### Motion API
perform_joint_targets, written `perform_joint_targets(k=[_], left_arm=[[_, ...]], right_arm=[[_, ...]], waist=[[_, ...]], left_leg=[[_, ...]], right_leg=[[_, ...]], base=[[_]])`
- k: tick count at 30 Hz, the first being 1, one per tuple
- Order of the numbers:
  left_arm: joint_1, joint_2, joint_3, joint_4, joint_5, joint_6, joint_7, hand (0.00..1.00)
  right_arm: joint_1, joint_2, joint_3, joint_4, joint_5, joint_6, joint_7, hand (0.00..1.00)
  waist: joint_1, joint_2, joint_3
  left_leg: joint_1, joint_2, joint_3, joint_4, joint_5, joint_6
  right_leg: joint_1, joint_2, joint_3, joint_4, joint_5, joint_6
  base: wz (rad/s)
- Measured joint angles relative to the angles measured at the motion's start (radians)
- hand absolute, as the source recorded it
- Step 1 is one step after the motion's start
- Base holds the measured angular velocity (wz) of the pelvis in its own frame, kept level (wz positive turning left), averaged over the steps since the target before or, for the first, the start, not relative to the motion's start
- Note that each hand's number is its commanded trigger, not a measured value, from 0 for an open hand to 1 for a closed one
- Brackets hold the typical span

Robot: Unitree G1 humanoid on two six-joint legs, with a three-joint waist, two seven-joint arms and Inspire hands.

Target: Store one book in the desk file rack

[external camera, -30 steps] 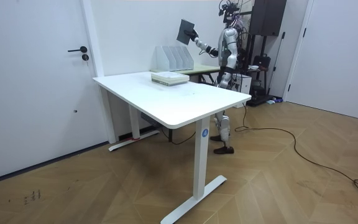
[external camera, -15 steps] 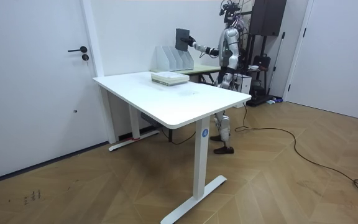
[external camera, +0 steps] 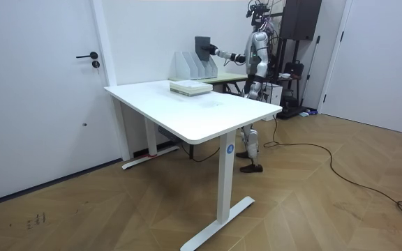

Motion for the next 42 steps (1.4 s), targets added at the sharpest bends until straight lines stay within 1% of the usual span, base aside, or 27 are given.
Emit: perform_joint_targets(k=[5, 7, 12, 19, 23, 30, 42], left_arm=[[0.000, -0.001, 0.007, -0.003, 0.002, 0.011, 0.003, 0.00], [0.000, -0.001, 0.008, -0.005, 0.001, 0.022, 0.003, 0.00], [0.001, -0.002, 0.012, -0.005, 0.001, 0.028, 0.004, 0.00], [0.002, -0.003, 0.012, -0.016, 0.001, 0.045, 0.005, 0.00], [0.002, -0.003, 0.012, -0.016, 0.001, 0.045, 0.003, 0.00], [0.001, -0.004, 0.012, -0.016, 0.000, 0.045, 0.005, 0.00], [0.001, -0.004, 0.015, -0.023, 0.000, 0.046, 0.013, 0.00]], right_arm=[[0.000, 0.000, -0.004, 0.000, 0.085, 0.018, 0.004, 0.00], [0.000, 0.000, -0.004, 0.000, 0.130, 0.028, 0.009, 0.00], [-0.001, 0.000, -0.011, 0.000, 0.176, 0.029, 0.020, 0.00], [-0.003, 0.000, -0.011, -0.001, 0.177, 0.029, 0.040, 0.00], [-0.006, 0.000, -0.012, -0.005, 0.178, 0.031, 0.040, 0.00], [-0.045, 0.000, -0.011, -0.005, 0.178, 0.032, 0.040, 0.00], [-0.045, 0.000, -0.011, -0.009, 0.177, 0.038, 0.029, 0.00]], waist=[[0.000, 0.002, -0.0011], [0.000, 0.006, -0.0012], [0.000, 0.008, -0.0021], [0.004, 0.010, -0.0035], [0.005, 0.011, -0.0043], [0.004, 0.011, -0.0048], [0.005, 0.003, -0.0025]], left_leg=[[0.000, 0.000, -0.002, 0.000, 0.000, 0.000], [0.001, 0.000, -0.003, 0.000, 0.000, 0.000], [0.002, 0.000, -0.003, 0.000, 0.000, 0.000], [0.002, -0.001, -0.001, 0.002, 0.000, 0.000], [0.002, -0.001, -0.001, 0.003, 0.000, 0.000], [0.002, 0.000, -0.004, 0.002, 0.000, 0.000], [0.002, -0.001, -0.001, 0.000, 0.000, 0.000]], right_leg=[[0.000, 0.000, 0.000, -0.001, 0.000, 0.000], [0.000, 0.000, 0.000, -0.001, 0.000, 0.000], [0.000, 0.001, 0.002, 0.002, 0.000, 0.000], [0.000, 0.000, 0.002, 0.003, 0.000, 0.000], [0.000, 0.000, 0.004, 0.002, 0.000, 0.000], [0.000, 0.001, 0.001, 0.003, 0.000, 0.000], [0.000, 0.000, 0.005, 0.002, -0.001, 0.001]], base=[[0.00], [0.00], [0.00], [0.00], [0.00], [0.00], [0.00]])
